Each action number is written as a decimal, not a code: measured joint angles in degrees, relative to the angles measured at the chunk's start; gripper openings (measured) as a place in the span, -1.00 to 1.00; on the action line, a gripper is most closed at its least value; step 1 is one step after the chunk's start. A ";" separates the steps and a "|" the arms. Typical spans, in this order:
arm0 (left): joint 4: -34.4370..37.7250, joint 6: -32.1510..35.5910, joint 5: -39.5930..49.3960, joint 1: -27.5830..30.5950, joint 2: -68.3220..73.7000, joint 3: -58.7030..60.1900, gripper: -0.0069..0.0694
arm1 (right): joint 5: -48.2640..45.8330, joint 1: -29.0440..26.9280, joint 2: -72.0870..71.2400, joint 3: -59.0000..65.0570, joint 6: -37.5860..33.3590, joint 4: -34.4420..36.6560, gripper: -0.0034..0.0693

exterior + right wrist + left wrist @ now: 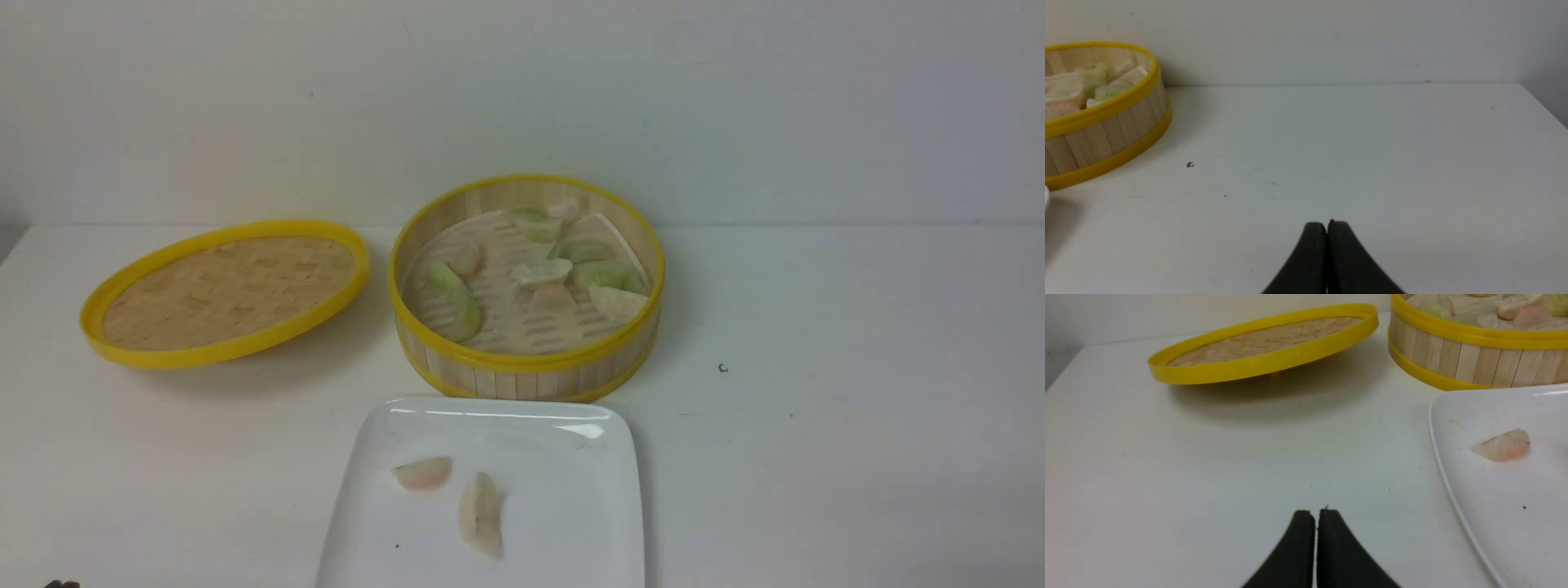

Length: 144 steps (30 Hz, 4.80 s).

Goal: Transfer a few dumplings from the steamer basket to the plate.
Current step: Use the left arm to grab a dumpling from the steamer, then use the left arm to put the dumpling into the plate

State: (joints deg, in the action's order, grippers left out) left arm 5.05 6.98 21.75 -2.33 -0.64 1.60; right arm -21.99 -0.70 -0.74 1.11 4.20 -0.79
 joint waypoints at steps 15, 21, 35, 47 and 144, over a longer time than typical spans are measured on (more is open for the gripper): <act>0.00 0.00 0.00 0.00 0.00 0.00 -0.83 | 0.00 0.00 0.00 0.00 0.00 0.00 -0.94; 0.99 -2.19 -2.43 0.06 0.00 0.07 -0.83 | 0.00 0.00 0.00 0.00 -0.05 0.00 -0.94; 29.95 -13.27 -30.54 0.06 0.00 -0.33 -0.83 | 1.28 0.00 0.00 0.23 0.64 1.92 -0.94; 25.08 -4.69 12.63 0.06 28.74 -38.74 -0.83 | 23.72 0.00 0.00 0.47 15.44 41.75 -0.94; 14.74 5.55 34.00 -20.80 102.14 -65.82 0.48 | -43.72 2.75 56.33 -58.43 -20.83 24.33 -0.93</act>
State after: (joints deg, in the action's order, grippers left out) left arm 19.79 12.53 55.75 -23.12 101.50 -64.22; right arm -65.71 2.06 55.59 -57.32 -16.64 23.54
